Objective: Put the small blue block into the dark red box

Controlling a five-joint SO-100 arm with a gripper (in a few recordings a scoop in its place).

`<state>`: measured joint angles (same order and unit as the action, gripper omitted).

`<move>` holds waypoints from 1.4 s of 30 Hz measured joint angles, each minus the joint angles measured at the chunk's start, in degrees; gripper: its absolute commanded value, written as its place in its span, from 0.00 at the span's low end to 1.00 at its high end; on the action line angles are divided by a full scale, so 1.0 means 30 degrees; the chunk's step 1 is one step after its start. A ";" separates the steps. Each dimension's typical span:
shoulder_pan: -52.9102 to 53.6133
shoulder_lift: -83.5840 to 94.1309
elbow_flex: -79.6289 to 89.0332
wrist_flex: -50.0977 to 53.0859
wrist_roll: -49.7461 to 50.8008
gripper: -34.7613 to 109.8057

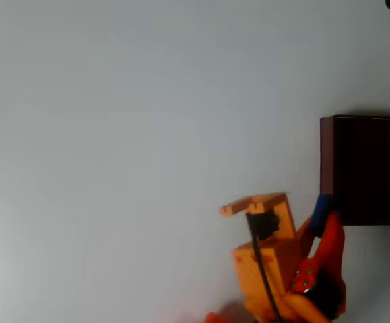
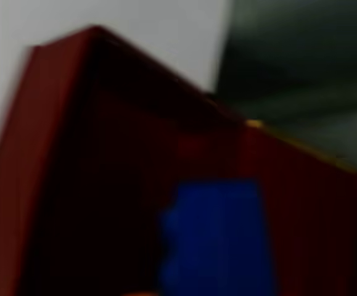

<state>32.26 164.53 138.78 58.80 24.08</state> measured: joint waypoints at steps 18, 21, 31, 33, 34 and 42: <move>0.5977 -1.8398 -0.3574 -0.9229 -0.2812 0.24; 0.5859 -2.0039 -0.4131 -0.9287 -0.2812 0.27; 0.4775 -2.0977 -0.5303 -0.7207 -0.2754 0.38; 0.4160 -2.0479 -0.5332 -0.6094 -0.3223 0.38; 0.3779 -1.9863 -0.5332 -0.5479 -0.3398 0.38; -0.0879 -0.9873 -0.2666 0.0469 -0.4775 0.35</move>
<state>29.62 134.91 130.78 60.21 9.76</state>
